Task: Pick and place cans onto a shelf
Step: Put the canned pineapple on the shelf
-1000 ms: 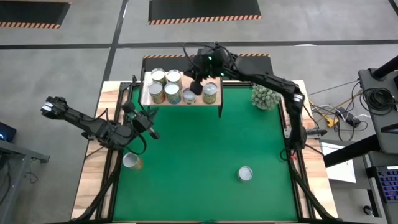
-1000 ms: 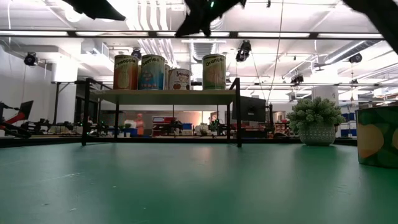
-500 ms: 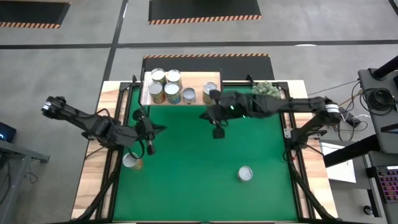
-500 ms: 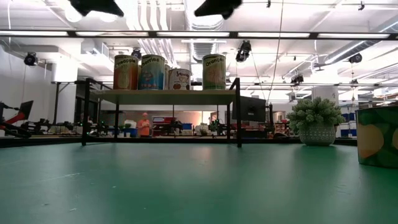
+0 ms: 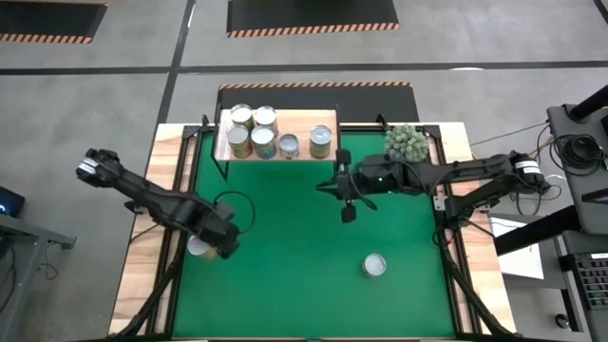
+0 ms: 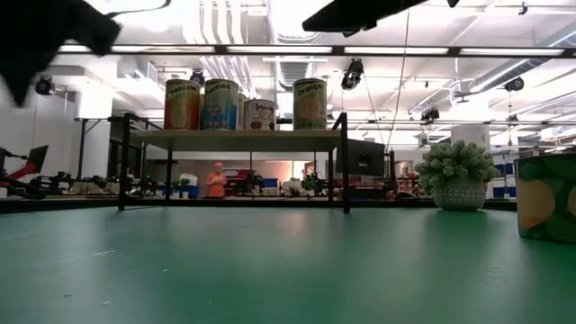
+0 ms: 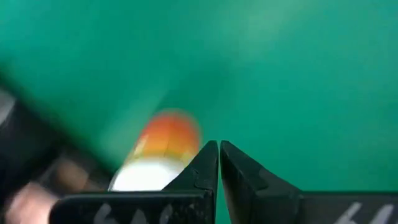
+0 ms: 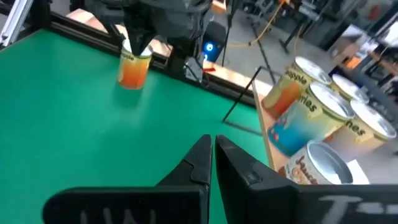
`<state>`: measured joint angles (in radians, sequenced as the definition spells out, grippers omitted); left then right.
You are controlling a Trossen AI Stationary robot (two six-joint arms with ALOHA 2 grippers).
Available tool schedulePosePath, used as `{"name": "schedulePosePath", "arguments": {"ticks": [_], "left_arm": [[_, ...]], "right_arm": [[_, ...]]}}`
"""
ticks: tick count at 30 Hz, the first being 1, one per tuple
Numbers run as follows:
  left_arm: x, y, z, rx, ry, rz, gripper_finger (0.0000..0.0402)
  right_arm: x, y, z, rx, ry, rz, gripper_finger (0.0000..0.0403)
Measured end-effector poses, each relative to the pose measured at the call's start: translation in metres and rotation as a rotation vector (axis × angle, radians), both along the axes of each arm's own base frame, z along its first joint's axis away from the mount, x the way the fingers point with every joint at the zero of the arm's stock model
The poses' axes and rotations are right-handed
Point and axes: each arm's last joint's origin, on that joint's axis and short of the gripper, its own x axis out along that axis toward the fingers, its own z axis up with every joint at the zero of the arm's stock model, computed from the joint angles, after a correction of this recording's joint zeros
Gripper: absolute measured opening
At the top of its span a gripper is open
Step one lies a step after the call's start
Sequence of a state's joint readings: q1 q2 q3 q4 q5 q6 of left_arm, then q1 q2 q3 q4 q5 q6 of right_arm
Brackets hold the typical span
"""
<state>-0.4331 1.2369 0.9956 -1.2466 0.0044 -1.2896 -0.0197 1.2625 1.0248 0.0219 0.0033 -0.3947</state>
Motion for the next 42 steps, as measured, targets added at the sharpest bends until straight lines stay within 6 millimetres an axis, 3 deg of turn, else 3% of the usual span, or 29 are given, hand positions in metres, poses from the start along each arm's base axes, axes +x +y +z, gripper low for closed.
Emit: {"name": "schedulePosePath", "arguments": {"ticks": [4,14,17,21,34,38,42], "left_arm": [[-0.002,-0.007,-0.005,-0.043,0.117,0.027,0.0],[-0.014,-0.01,0.002,-0.064,0.136,0.134,0.0001],[-0.018,-0.013,0.005,-0.099,0.141,0.19,0.0018],[-0.023,-0.017,0.006,-0.103,0.142,0.238,0.0075],[-0.026,-0.025,0.0,-0.007,0.172,0.346,0.0328],[-0.024,-0.026,-0.004,0.019,0.183,0.307,0.0372],[-0.023,-0.025,-0.008,0.057,0.178,0.289,0.0382]], "right_arm": [[0.001,0.0,0.0,-0.043,-0.029,0.013,0.0009],[0.001,0.0,0.009,-0.07,-0.001,0.023,0.0009],[0.0,0.0,0.006,-0.089,0.021,0.03,0.0009],[-0.001,0.0,0.003,-0.095,0.056,0.034,0.0009],[-0.002,0.0,0.001,-0.109,0.075,0.04,0.0009],[-0.002,0.0,0.001,-0.108,0.075,0.04,0.0009],[-0.002,0.0,0.001,-0.108,0.075,0.04,0.0009]]}}
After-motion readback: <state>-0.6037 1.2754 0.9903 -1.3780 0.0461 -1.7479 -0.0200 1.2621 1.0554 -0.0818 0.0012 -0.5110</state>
